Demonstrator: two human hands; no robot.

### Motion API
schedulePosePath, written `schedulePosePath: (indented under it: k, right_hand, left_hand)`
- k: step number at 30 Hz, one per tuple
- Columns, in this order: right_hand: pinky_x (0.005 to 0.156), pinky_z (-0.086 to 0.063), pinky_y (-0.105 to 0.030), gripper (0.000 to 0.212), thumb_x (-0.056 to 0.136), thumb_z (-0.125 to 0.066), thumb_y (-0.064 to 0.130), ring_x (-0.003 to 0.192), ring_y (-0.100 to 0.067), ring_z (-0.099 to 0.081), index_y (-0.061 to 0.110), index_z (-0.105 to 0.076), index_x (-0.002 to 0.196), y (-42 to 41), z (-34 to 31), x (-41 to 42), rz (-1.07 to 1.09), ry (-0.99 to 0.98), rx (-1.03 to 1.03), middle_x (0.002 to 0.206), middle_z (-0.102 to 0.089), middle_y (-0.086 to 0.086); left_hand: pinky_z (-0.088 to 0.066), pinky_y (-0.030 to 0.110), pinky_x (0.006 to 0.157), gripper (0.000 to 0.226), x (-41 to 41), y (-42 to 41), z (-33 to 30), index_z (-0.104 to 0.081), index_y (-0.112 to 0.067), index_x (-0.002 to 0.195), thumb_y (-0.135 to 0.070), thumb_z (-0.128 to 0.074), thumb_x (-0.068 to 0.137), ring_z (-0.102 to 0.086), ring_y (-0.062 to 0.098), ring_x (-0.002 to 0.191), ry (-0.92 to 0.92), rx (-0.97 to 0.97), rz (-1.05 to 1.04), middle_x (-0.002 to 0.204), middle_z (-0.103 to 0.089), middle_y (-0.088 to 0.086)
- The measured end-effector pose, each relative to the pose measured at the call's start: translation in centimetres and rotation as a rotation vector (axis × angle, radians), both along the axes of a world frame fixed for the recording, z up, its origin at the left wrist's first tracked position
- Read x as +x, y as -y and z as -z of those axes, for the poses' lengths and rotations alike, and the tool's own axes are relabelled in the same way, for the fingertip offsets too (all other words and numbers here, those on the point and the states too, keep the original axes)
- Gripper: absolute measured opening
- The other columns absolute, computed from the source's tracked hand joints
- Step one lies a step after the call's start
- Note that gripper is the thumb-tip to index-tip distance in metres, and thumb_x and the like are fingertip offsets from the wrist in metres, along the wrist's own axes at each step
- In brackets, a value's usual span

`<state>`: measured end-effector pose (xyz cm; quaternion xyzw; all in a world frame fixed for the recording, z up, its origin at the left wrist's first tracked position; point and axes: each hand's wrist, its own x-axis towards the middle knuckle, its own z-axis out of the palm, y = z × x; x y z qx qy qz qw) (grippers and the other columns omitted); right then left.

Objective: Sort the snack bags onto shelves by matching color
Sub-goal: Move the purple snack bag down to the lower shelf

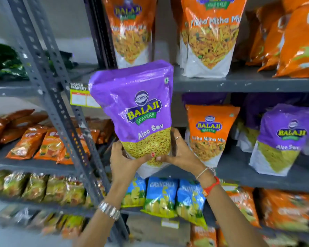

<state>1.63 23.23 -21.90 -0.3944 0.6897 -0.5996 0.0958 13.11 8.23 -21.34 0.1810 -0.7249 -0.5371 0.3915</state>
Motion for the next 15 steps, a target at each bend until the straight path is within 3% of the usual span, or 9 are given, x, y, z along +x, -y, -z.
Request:
schedulePosePath:
  k: [2,4,7,10,13,15]
  right_hand:
    - [0.108,-0.043,-0.05,0.084,0.065,-0.083,0.009,0.125,-0.014,-0.052,0.027,-0.034,0.131,-0.7,2.8,-0.8,0.012,0.054,0.061,0.128,-0.054,0.003]
    - [0.107,-0.043,-0.053,0.089,0.063,-0.086,0.023,0.127,-0.018,-0.051,0.028,-0.033,0.135,-1.2,5.1,-1.5,0.028,0.111,0.099,0.132,-0.054,0.0]
    - [0.108,-0.042,-0.051,0.108,0.058,-0.085,0.046,0.133,-0.022,-0.048,0.023,-0.026,0.145,-1.6,7.5,-2.9,0.049,0.161,0.132,0.142,-0.05,-0.007]
    - [0.112,-0.039,-0.045,0.102,0.069,-0.083,0.023,0.137,-0.023,-0.042,0.013,-0.021,0.148,-1.7,8.8,-4.8,0.077,0.18,0.171,0.148,-0.043,-0.011]
    - [0.108,-0.042,-0.027,0.094,0.074,-0.076,0.002,0.137,-0.024,-0.04,0.009,-0.02,0.149,-1.5,9.9,-6.9,0.115,0.189,0.181,0.149,-0.04,-0.012]
    - [0.109,-0.043,-0.039,0.091,0.074,-0.075,0.003,0.136,-0.024,-0.042,0.011,-0.022,0.148,-1.1,10.8,-8.0,0.157,0.194,0.178,0.147,-0.043,-0.011]
  left_hand:
    - [-0.044,0.012,0.065,0.075,-0.6,-1.3,2.7,-0.051,-0.015,0.095,-0.027,-0.093,0.034,-0.056,0.019,0.083,0.034,0.006,-0.044,0.088,-0.056,-0.001]
    - [-0.04,0.019,0.065,0.068,-1.3,-2.3,4.9,-0.049,-0.019,0.089,-0.026,-0.092,0.037,-0.05,0.015,0.078,0.064,-0.032,-0.077,0.084,-0.05,-0.001]
    - [-0.036,0.016,0.063,0.068,-3.1,-3.1,7.2,-0.052,-0.012,0.092,-0.028,-0.091,0.039,-0.045,0.002,0.07,0.125,-0.043,-0.091,0.081,-0.045,-0.005]
    - [-0.046,0.03,0.081,0.079,-5.6,-3.3,9.0,-0.053,-0.012,0.107,-0.035,-0.09,0.041,-0.052,0.014,0.091,0.184,-0.053,-0.065,0.099,-0.052,0.004]
    - [-0.045,0.037,0.092,0.087,-8.1,-3.4,10.0,-0.051,-0.013,0.116,-0.037,-0.09,0.042,-0.051,0.025,0.109,0.218,-0.067,-0.053,0.113,-0.053,0.009]
    - [-0.045,0.037,0.091,0.089,-9.6,-3.6,10.2,-0.049,-0.011,0.117,-0.039,-0.089,0.043,-0.052,0.028,0.11,0.259,-0.06,-0.075,0.116,-0.051,0.01]
